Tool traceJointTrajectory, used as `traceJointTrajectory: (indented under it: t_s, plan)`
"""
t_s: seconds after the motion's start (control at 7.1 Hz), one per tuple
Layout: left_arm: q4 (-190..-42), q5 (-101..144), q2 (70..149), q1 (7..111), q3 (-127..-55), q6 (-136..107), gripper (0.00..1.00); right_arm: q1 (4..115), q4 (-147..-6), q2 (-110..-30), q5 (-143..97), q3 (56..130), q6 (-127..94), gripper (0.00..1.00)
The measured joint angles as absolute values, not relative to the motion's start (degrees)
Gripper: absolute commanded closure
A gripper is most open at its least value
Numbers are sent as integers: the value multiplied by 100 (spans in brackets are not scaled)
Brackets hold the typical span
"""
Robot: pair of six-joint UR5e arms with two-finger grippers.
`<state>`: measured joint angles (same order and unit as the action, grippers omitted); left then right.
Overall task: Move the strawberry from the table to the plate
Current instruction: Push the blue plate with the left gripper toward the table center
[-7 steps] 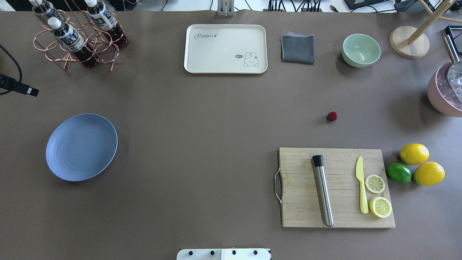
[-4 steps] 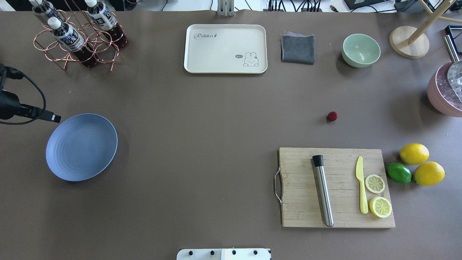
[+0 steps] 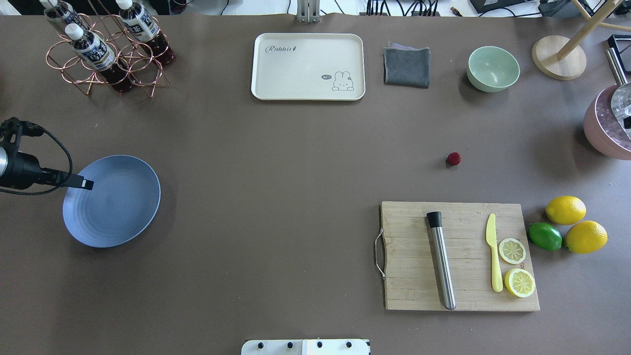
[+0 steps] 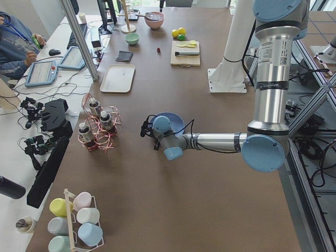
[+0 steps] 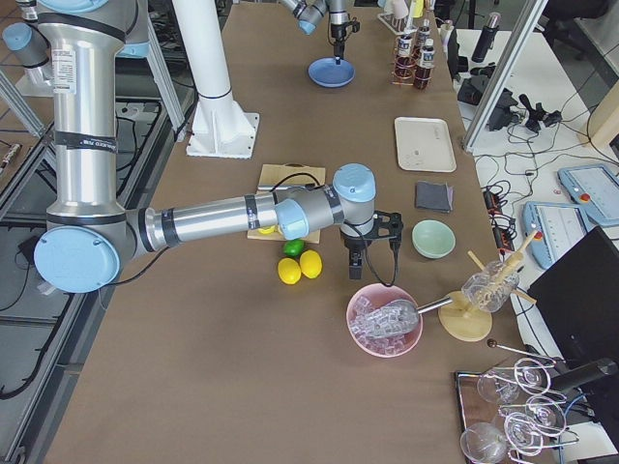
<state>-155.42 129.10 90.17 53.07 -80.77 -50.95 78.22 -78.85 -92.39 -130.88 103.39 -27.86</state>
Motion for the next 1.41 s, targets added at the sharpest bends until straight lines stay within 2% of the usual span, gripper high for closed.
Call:
traceJointTrajectory:
  t_s: [0.14,0.99,1.41]
  plan:
    - [-15664,12912,9004,5287,-8075,-5106,100,7815,-7884,-9225,-13067,10338,-2786,0]
    - [-15770,12965,9152,5270,-8262,-5244,100,7796,-7885,-9190,-13035,10326,-2786,0]
    - [-15038,13085,10351,5241,-8418,-6355,100,7796,-7890,-9193,-13032,10319,-2792,0]
